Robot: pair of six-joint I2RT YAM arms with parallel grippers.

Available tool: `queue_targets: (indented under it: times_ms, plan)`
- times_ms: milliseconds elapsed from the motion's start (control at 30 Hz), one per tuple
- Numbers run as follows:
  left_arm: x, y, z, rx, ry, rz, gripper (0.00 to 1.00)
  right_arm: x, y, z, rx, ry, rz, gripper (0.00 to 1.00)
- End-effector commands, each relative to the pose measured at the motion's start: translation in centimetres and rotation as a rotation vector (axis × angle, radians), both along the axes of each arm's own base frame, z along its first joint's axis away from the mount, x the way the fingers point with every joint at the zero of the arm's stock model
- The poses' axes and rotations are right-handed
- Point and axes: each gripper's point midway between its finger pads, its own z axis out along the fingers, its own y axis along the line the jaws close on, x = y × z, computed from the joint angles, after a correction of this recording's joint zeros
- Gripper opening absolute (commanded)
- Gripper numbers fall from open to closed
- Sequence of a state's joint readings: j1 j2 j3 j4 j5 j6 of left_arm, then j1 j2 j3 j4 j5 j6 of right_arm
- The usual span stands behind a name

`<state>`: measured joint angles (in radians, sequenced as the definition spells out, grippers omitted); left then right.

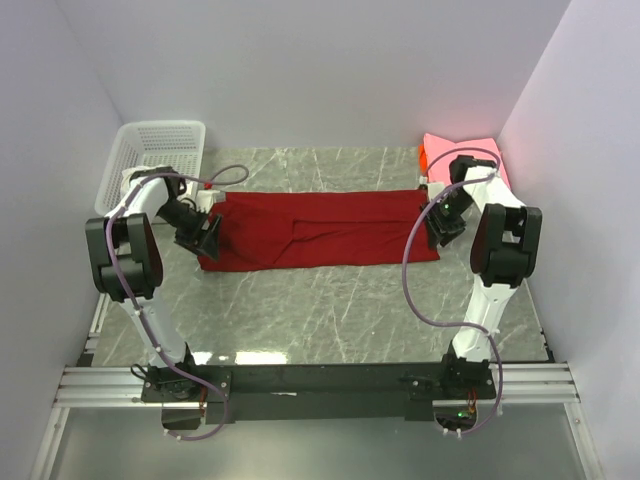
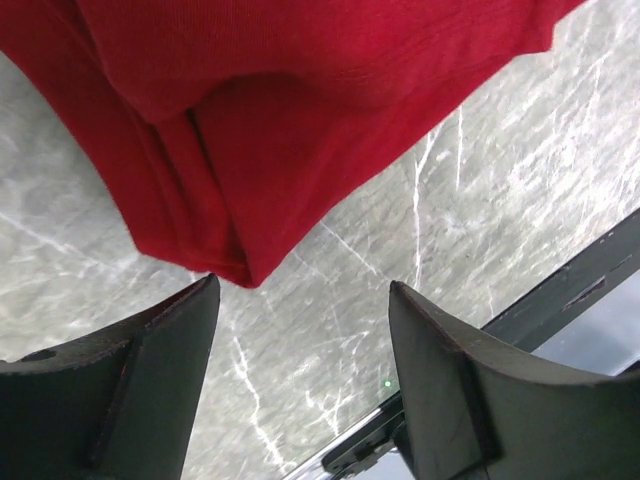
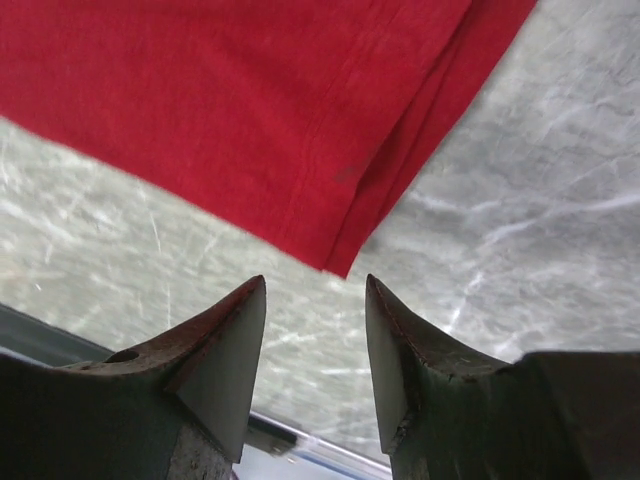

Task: Fold and stack the t-shirts
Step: Fold the tshirt

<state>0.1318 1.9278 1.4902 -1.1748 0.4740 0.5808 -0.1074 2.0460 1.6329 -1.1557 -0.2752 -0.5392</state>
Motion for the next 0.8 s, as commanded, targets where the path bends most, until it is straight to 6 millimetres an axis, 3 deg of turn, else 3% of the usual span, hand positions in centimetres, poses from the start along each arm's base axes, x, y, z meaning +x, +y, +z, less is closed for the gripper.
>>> queue_targets:
  times_ms: [0, 367, 633, 767]
  plan:
    - [1.1, -0.4, 0.9, -0.01, -0.076, 0.036, 0.74, 1.1, 0.4, -1.0, 0.02, -0.006, -0.085, 0.52]
    - [1.1, -0.8, -0.2, -0.041, -0.035, 0.042, 0.7, -0.1, -0.5, -3.5, -0.035, 0.062, -0.113, 0.52]
    - [-0.1, -1.1, -1.5, -0.054, 0.026, 0.038, 0.61, -1.1, -0.2, -3.7, -0.02, 0.091, -0.104, 0.35]
    - [-0.3, -0.8, -2.3, -0.036, 0.047, 0.043, 0.6, -1.3, -0.3, -3.9, -0.025, 0.095, -0.108, 0.33]
